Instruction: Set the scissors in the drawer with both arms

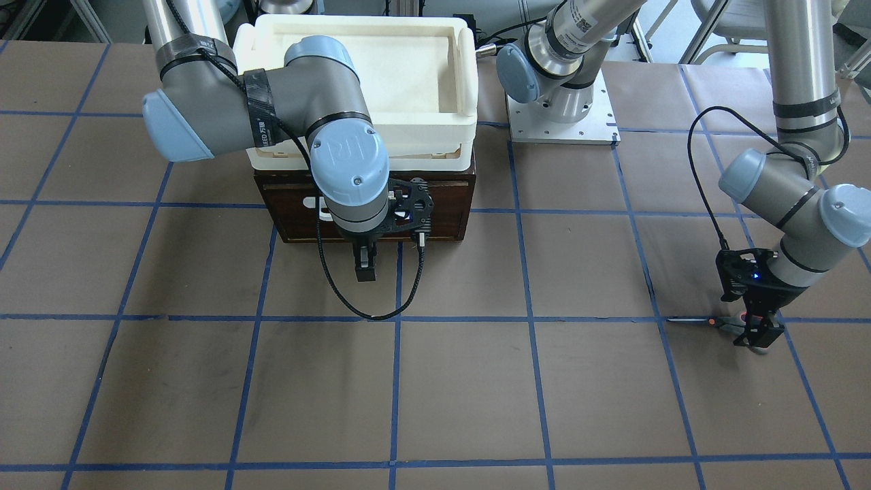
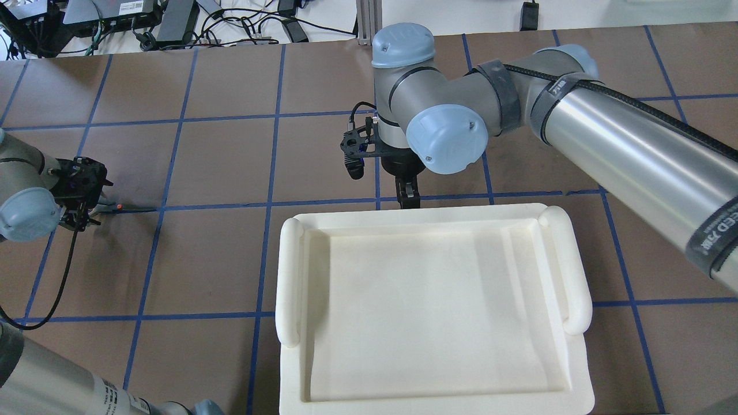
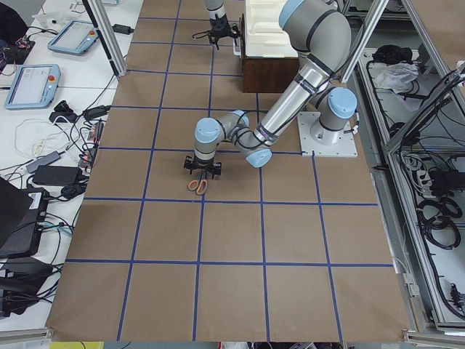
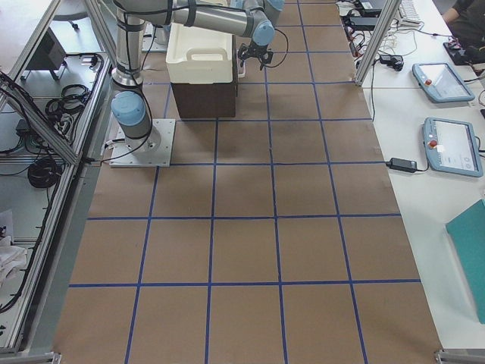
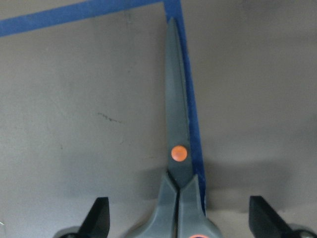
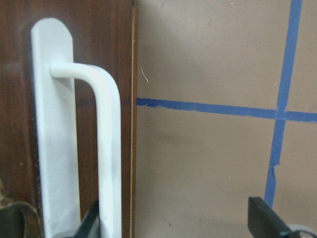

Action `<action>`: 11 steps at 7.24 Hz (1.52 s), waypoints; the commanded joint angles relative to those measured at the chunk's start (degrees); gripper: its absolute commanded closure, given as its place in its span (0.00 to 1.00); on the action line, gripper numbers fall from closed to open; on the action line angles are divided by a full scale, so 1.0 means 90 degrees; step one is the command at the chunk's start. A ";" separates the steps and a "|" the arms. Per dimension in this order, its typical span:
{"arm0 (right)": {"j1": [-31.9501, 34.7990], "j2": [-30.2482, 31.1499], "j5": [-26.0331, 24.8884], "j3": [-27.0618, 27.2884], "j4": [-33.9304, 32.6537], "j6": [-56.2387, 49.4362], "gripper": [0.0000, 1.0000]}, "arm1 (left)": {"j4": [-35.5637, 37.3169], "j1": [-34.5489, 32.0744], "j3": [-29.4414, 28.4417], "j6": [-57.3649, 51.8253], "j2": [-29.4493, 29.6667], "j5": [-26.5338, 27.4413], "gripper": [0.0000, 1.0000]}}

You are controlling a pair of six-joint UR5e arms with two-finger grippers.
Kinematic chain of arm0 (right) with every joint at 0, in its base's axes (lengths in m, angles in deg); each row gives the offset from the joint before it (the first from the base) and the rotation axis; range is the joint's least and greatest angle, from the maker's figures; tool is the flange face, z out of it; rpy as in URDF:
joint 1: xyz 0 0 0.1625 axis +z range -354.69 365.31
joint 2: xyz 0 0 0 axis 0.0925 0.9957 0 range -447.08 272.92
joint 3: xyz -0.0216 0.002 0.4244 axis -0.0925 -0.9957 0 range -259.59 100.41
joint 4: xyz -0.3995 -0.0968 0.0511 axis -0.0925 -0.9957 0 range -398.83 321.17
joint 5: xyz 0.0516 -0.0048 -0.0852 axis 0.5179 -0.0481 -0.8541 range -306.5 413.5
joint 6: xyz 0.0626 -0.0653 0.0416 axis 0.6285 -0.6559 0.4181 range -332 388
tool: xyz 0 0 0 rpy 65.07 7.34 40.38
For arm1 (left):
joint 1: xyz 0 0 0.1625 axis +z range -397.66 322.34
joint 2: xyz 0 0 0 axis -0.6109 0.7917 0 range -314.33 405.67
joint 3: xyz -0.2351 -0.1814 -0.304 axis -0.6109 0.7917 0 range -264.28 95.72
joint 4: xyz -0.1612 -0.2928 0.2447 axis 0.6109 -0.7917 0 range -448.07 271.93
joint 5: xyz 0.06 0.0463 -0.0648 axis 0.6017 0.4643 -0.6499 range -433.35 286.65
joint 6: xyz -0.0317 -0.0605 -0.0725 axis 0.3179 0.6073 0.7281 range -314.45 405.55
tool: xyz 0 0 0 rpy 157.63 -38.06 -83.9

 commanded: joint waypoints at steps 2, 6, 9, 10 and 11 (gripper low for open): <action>-0.0010 -0.0025 0.0009 -0.0095 -0.0079 -0.0020 0.00 | -0.0267 0.0002 -0.0217 -0.0028 0.0130 0.0061 0.00; -0.0039 -0.0182 0.0009 -0.0240 -0.0177 -0.0059 0.00 | -0.0699 0.0002 -0.0385 0.0040 0.0169 0.0081 0.05; -0.0088 -0.0474 0.0077 -0.0690 -0.0157 -0.0079 0.00 | -0.0718 0.0002 -0.0385 0.0089 0.0198 0.0071 0.09; -0.0098 -0.0523 0.0077 -0.0710 -0.0167 -0.0108 0.00 | -0.0709 0.0002 -0.0385 0.0089 0.0208 0.0071 0.13; -0.0098 -0.0533 0.0087 -0.0749 -0.0176 -0.0118 0.00 | -0.0708 0.0002 -0.0385 0.0079 0.0208 0.0071 0.18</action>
